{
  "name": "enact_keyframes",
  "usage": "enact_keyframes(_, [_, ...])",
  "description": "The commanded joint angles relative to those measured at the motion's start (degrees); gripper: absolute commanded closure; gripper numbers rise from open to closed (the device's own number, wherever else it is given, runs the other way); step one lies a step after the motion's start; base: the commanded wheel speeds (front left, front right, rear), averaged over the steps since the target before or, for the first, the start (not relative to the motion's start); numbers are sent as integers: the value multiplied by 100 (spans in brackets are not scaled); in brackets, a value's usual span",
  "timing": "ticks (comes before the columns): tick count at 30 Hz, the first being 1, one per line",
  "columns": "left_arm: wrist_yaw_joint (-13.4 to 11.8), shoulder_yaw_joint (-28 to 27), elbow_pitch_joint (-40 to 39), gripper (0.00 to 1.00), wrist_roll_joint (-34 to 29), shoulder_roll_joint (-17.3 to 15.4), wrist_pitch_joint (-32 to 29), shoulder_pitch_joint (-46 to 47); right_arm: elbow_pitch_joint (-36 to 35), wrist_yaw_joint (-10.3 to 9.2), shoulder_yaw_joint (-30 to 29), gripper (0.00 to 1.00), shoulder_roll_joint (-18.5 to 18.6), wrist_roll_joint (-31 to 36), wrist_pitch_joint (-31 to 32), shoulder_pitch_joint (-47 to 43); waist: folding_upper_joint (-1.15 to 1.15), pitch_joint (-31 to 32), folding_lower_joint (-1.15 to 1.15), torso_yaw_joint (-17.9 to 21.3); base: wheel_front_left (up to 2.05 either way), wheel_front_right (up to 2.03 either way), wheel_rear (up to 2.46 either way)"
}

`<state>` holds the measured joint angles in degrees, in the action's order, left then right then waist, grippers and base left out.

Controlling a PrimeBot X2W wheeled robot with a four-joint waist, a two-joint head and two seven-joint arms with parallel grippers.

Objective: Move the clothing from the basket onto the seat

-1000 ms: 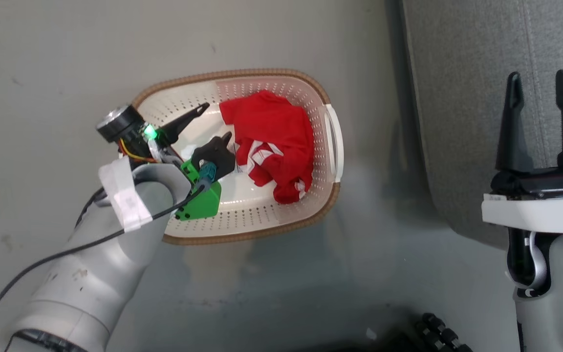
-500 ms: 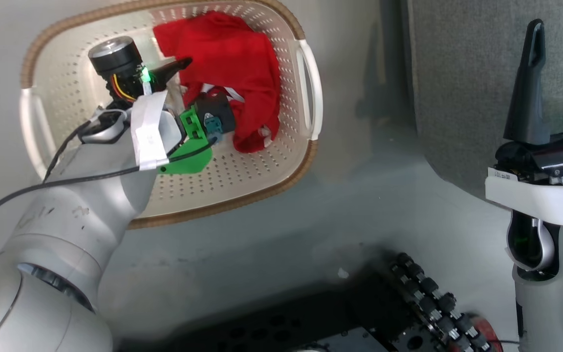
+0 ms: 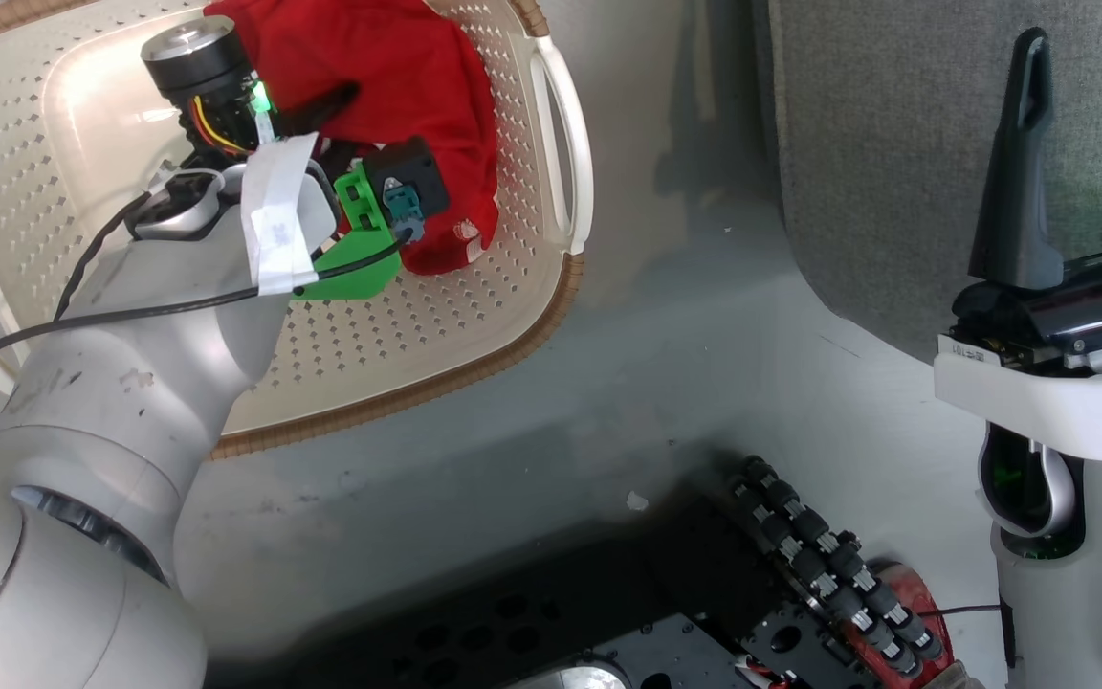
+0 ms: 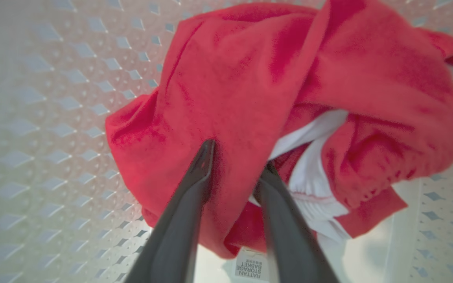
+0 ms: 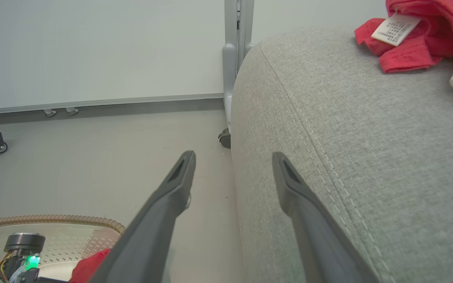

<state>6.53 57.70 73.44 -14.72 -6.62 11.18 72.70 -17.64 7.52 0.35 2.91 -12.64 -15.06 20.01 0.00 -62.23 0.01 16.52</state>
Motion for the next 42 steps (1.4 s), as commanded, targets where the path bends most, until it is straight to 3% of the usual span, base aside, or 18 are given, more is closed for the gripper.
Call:
enact_keyframes(1, [-43, -7, 14, 100, 46, -51, 38, 136, -31, -6, 17, 0, -2, 49, -17, -24, 0, 1, -1, 0, 0, 0, 0])
enact_keyframes(6, [-139, -84, 17, 100, 216, -58, 185, 84, 68, -6, 134, 0, -2, 145, -17, 141, 0, 64, -1, -21, 0, 0, 0])
enact_keyframes(11, [-293, -237, -74, 100, 524, 103, 356, -391, 265, -7, 182, 0, 3, 362, -17, 128, 0, 626, -1, -250, 0, 0, 0])
enact_keyframes(18, [-365, -451, -786, 100, 1083, 263, 399, -1461, 578, -7, 367, 0, 60, 695, -17, -199, 0, 1930, -1, -708, 0, 0, 0])
enact_keyframes(26, [-471, -991, -1951, 100, 1985, 170, 396, -3028, 1142, -7, 544, 0, 100, 655, -17, -943, 0, 3667, -1, -949, 0, 0, 0])
enact_keyframes(33, [-820, -1246, -2836, 100, 2214, -5, 396, -4180, 1698, -6, 894, 0, 128, 705, -16, -1676, 0, 5047, -1, -988, 0, 0, 0])
enact_keyframes(42, [-1221, -1898, -4001, 100, 2533, -176, 398, -5326, 2076, -7, 1236, 0, 164, 632, -16, -2409, 0, 6199, -1, -943, 0, 0, 0])
